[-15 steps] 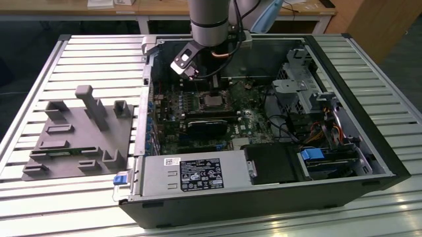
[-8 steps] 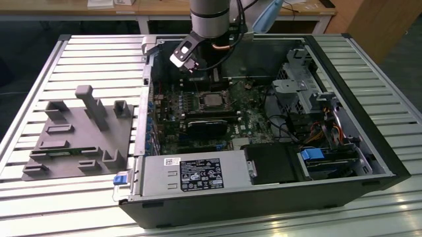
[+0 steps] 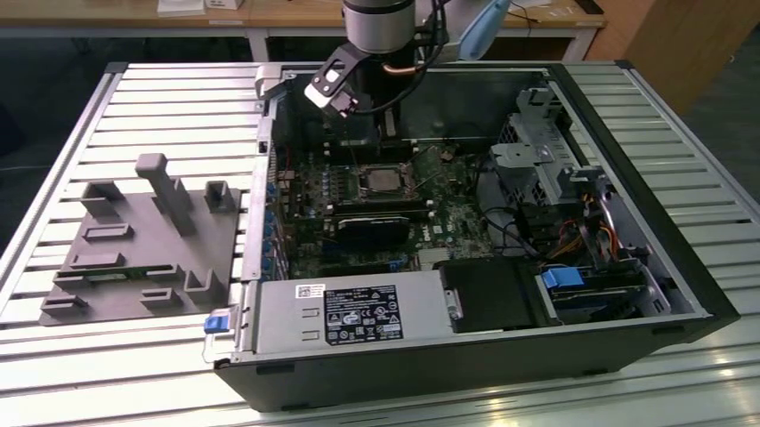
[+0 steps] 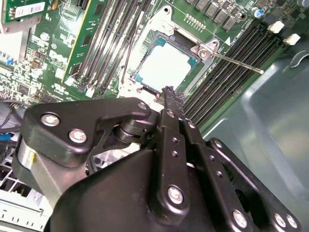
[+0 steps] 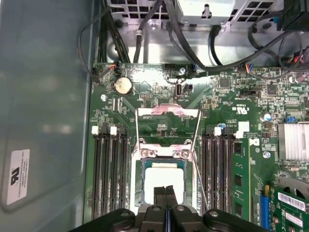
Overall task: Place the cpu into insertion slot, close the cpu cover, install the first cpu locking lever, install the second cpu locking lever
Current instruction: 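Place the cpu into insertion slot, then close the cpu cover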
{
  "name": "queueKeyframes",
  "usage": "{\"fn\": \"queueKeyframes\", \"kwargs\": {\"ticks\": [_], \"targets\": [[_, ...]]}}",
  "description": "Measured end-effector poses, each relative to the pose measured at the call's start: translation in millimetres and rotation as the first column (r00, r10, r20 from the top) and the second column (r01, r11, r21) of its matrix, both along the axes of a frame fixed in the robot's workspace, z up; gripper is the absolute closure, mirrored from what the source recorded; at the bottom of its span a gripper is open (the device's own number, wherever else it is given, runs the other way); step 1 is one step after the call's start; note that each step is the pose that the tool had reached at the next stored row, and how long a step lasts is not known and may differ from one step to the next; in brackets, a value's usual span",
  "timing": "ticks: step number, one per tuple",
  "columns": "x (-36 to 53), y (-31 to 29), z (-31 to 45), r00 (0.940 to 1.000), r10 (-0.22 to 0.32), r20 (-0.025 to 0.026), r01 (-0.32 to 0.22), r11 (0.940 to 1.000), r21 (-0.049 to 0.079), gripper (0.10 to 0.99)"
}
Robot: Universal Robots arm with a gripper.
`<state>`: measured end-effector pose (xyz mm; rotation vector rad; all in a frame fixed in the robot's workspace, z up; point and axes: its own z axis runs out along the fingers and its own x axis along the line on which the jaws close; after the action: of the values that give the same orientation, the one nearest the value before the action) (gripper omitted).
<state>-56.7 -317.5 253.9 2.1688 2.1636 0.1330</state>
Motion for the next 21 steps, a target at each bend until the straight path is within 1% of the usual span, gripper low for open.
{"fn": "queueKeyframes", "kwargs": {"ticks": [21], "targets": [[-0.4,0.0,3.1,1.0,0.0,-0.0004,0.0,1.0,-0.001,0.984]]}}
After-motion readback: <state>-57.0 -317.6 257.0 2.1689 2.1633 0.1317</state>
